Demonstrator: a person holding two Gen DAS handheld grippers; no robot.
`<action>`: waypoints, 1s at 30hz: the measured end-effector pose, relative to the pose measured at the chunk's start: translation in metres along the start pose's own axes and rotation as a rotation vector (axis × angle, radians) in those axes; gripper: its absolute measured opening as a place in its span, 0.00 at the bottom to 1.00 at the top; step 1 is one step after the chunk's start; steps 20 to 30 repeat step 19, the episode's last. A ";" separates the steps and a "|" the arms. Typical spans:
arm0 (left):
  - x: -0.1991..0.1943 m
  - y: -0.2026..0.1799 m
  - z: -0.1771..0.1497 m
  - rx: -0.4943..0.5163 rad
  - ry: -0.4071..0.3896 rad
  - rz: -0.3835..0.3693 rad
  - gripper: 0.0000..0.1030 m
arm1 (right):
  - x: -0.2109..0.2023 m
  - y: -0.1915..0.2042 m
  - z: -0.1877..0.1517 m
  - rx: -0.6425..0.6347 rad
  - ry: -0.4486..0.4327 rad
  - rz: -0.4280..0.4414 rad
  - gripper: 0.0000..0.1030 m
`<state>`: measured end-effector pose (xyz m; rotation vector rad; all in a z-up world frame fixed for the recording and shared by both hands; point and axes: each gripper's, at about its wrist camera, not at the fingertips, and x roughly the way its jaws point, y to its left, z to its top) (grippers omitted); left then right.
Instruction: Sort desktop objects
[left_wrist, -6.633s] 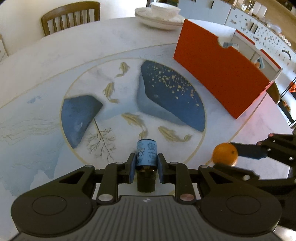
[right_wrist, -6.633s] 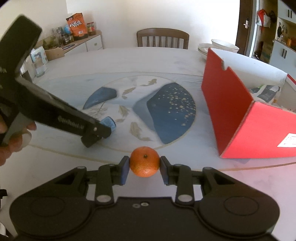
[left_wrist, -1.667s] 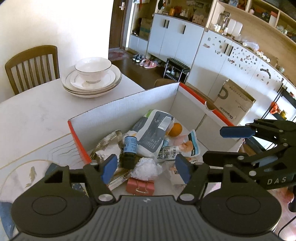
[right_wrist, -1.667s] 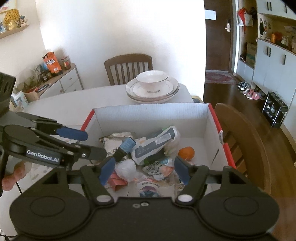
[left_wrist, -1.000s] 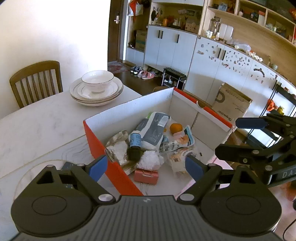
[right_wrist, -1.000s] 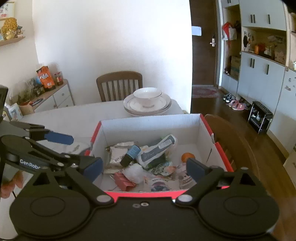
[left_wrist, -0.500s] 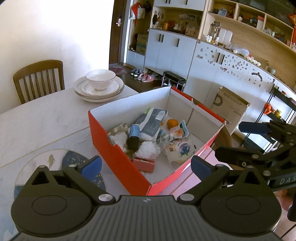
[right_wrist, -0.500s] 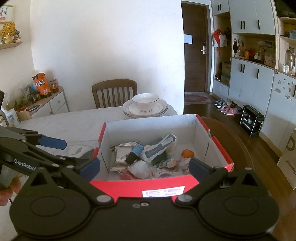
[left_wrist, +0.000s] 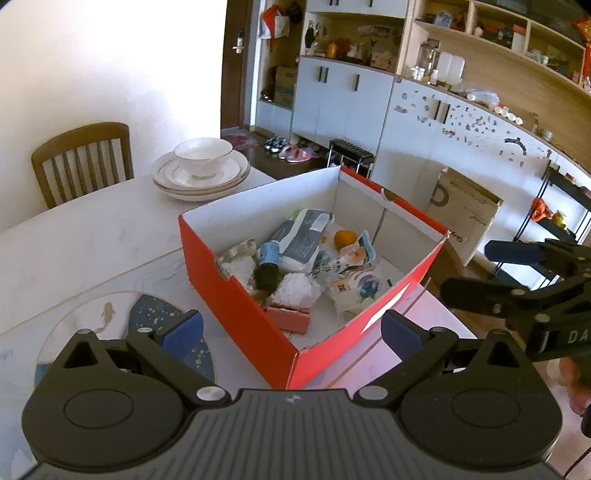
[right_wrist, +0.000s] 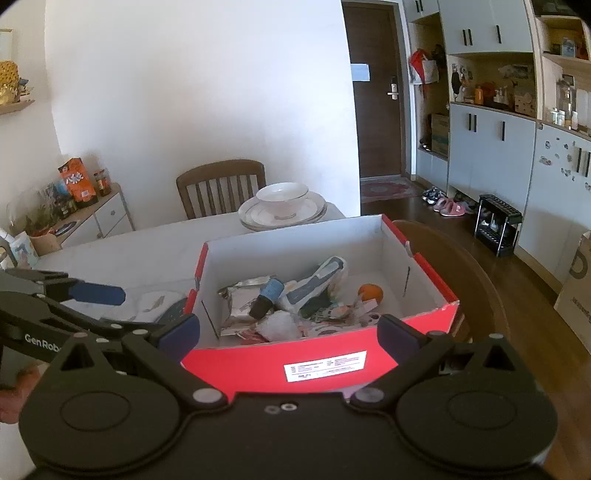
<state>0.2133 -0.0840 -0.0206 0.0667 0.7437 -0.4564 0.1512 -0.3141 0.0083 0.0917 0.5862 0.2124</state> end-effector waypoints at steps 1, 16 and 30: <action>0.000 0.000 -0.001 -0.002 0.001 0.002 1.00 | -0.001 0.000 -0.001 0.002 0.000 0.001 0.99; -0.002 0.000 -0.003 -0.032 -0.024 0.073 1.00 | 0.003 0.000 -0.003 -0.047 0.012 0.047 0.99; -0.006 0.005 -0.004 -0.050 -0.030 0.084 1.00 | 0.005 0.000 0.000 -0.059 0.006 0.063 0.99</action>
